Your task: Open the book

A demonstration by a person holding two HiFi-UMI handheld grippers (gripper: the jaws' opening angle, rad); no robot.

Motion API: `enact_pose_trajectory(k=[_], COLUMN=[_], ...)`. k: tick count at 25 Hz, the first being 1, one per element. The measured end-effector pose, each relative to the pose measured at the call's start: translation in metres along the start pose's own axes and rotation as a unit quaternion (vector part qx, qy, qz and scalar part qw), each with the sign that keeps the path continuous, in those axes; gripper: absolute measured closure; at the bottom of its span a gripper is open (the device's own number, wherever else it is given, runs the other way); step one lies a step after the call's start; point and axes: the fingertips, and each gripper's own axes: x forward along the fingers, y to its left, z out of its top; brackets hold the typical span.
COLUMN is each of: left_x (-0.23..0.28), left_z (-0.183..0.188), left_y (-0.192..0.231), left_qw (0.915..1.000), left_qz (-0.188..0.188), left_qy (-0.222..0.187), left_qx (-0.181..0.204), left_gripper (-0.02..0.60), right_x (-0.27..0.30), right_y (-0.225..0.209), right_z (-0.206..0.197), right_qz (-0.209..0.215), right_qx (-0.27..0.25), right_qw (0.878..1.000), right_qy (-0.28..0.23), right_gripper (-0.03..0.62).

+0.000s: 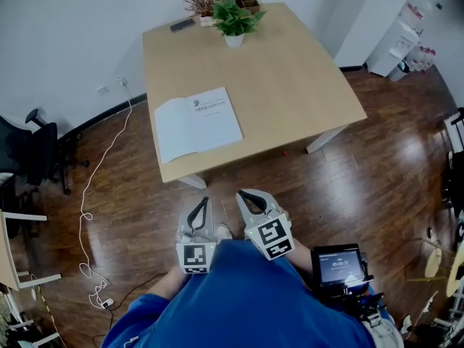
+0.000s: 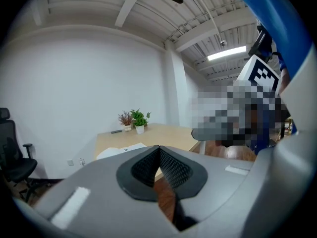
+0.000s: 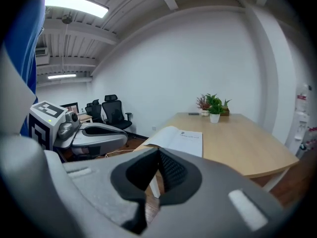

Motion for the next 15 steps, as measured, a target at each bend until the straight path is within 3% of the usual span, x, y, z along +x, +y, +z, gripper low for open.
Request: enact_pose_trajectory(k=[10, 15], left_x=[-0.001, 0.003], left_z=[-0.008, -0.003], left_y=[-0.003, -0.002], left_qw=[0.9998, 0.9998], left_qz=[-0.014, -0.017], left_qy=[-0.006, -0.008], left_qx=[-0.013, -0.008], left_gripper=[0.574, 0.575], right_x=[-0.014, -0.014], right_y=[-0.002, -0.005], right_z=[-0.001, 0.002], right_qz=[-0.054, -0.059], right_qx=[-0.013, -0.014], right_qw=[0.998, 0.997], right_qy=[-0.044, -0.053], right_gripper=[0.591, 0.591])
